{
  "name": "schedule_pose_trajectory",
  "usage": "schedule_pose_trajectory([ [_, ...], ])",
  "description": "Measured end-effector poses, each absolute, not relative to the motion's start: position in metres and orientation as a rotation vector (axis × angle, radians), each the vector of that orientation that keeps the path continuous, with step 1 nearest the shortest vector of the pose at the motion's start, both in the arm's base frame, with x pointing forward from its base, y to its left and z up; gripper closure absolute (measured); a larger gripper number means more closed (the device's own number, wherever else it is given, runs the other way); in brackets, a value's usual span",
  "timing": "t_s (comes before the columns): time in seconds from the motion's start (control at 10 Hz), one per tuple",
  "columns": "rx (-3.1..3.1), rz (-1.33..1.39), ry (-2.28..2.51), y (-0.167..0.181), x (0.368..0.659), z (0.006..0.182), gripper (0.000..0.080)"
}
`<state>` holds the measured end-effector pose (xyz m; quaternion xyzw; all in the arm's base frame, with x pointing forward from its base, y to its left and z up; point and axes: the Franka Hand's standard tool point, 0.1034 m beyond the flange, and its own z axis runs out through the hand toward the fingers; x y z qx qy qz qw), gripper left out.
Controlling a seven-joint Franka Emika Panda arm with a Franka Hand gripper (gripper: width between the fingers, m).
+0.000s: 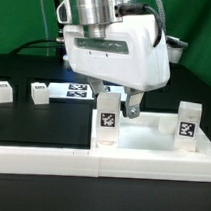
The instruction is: Assemble square table
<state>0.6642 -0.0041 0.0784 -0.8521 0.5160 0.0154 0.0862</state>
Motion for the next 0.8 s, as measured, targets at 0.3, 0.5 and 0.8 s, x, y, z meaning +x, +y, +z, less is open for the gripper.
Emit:
schedule_pose_trajectory([
  [0.3,-2.734,0.011,1.174,-0.0049,0.6636,0.0772,0.0151],
  [0.5,-2.98,-0.068,0.527,-0.0089,0.6655,0.0773,0.0151],
  [0.8,-2.989,-0.073,0.462,-0.0092,0.6655,0.0769,0.0178],
])
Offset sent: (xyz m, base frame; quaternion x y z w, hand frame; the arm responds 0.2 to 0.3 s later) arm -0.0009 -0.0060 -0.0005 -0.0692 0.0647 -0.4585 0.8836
